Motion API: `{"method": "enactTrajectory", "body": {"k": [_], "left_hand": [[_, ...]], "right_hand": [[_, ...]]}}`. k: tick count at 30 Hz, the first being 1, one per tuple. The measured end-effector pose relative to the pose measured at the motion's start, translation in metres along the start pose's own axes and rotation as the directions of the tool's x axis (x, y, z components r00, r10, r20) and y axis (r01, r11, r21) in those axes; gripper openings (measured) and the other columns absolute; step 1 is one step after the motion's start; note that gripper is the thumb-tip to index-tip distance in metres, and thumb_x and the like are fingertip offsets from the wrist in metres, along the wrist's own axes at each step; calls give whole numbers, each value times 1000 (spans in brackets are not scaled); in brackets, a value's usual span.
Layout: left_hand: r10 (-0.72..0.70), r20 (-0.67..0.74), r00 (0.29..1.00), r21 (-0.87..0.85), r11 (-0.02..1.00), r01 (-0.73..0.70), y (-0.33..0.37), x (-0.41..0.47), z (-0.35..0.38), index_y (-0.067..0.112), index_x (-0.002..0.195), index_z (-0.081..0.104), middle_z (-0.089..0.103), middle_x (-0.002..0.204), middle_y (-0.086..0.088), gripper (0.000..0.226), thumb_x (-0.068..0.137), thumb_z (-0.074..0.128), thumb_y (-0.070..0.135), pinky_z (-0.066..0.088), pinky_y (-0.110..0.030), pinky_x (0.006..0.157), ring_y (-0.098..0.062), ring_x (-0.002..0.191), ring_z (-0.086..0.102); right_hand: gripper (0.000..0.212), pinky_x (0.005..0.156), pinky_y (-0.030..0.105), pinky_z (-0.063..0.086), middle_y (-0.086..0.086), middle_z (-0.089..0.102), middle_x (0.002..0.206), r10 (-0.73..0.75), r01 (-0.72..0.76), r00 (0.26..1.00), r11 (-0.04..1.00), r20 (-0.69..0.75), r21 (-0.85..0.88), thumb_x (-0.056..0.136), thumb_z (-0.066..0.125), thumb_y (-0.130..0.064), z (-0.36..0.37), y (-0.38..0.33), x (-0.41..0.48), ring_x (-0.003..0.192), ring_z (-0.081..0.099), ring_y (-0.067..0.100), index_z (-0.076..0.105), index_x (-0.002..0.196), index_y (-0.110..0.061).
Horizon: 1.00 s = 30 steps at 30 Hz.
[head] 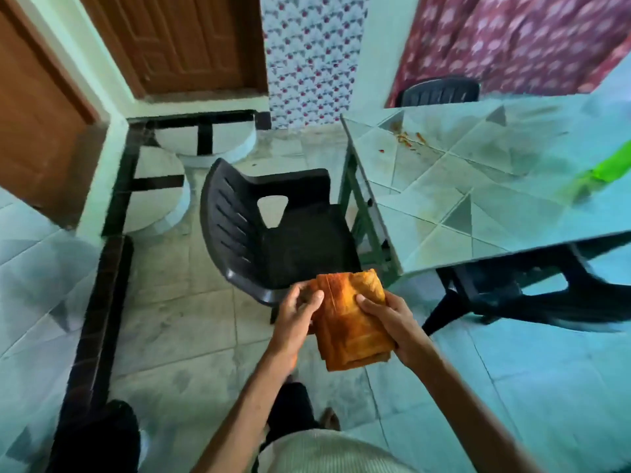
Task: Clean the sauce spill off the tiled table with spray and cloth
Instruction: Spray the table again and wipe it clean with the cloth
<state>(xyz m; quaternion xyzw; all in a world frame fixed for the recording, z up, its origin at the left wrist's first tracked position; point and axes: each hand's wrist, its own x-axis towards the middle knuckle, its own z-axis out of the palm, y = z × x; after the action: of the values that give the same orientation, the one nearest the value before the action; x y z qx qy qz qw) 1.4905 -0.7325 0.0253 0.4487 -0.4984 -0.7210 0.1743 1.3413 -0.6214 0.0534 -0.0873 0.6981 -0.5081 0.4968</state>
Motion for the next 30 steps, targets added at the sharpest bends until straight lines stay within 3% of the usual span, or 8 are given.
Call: {"method": "enactTrajectory", "body": {"k": [4, 9, 14, 20, 25, 28, 30], "left_hand": [[-35, 179, 983, 28, 999, 30, 15, 31, 71, 29, 115, 63, 68, 102, -4, 24, 91, 66, 31, 55, -30, 66, -13, 88, 67], [-91, 336, 937, 38, 996, 84, 34, 87, 164, 28, 122, 61, 68, 96, -8, 50, 77, 82, 28, 53, -35, 81, -17, 91, 66], [-226, 472, 852, 101, 974, 202, 56, 151, 246, 35, 127, 55, 71, 112, -17, 51, 82, 75, 21, 53, -37, 81, -26, 100, 67], [-317, 581, 750, 252, 946, 205, 79, 199, 333, 36, 129, 54, 70, 117, -11, 59, 78, 81, 24, 56, -42, 88, -30, 102, 69], [-238, 527, 816, 229, 964, 134, 83, 214, 415, 31, 125, 56, 69, 118, -11, 61, 70, 81, 21, 59, -40, 83, -28, 100, 70], [-140, 463, 875, 204, 978, 48, 80, 219, 469, 30, 122, 56, 67, 118, -12, 54, 77, 80, 12, 59, -33, 67, -27, 99, 69], [-84, 419, 904, 153, 988, 21, 76, 221, 508, 29, 119, 60, 66, 120, -11, 57, 69, 82, 16, 57, -33, 64, -28, 97, 69]], "right_hand": [[28, 78, 38, 62, 7, 78, 98, -44, 49, 993, 998, -112, 45, 91, 72, -26, -73, -13, 9, 90, 75, 26, 66, 113, -11], [20, 66, 28, 60, 3, 78, 89, -78, 97, 976, 992, -203, 82, 91, 72, -20, -164, -41, 46, 80, 75, 19, 67, 108, -13], [23, 87, 43, 60, 6, 77, 100, -95, 110, 972, 992, -216, 57, 91, 72, -25, -246, -73, 88, 92, 74, 26, 67, 112, -19], [27, 86, 41, 61, 5, 76, 102, -75, 99, 973, 990, -218, 98, 91, 72, -27, -335, -96, 113, 92, 74, 24, 65, 116, -20], [41, 93, 50, 57, 10, 75, 109, -41, 73, 981, 983, -189, 166, 89, 73, -36, -414, -97, 129, 100, 73, 31, 64, 124, -16], [44, 86, 43, 60, 14, 75, 109, -7, 47, 986, 971, -168, 234, 86, 76, -33, -468, -100, 135, 99, 73, 32, 63, 123, -12], [43, 78, 39, 60, 17, 74, 109, 6, 31, 992, 959, -128, 282, 86, 76, -27, -509, -99, 139, 98, 73, 33, 63, 122, -8]]}}
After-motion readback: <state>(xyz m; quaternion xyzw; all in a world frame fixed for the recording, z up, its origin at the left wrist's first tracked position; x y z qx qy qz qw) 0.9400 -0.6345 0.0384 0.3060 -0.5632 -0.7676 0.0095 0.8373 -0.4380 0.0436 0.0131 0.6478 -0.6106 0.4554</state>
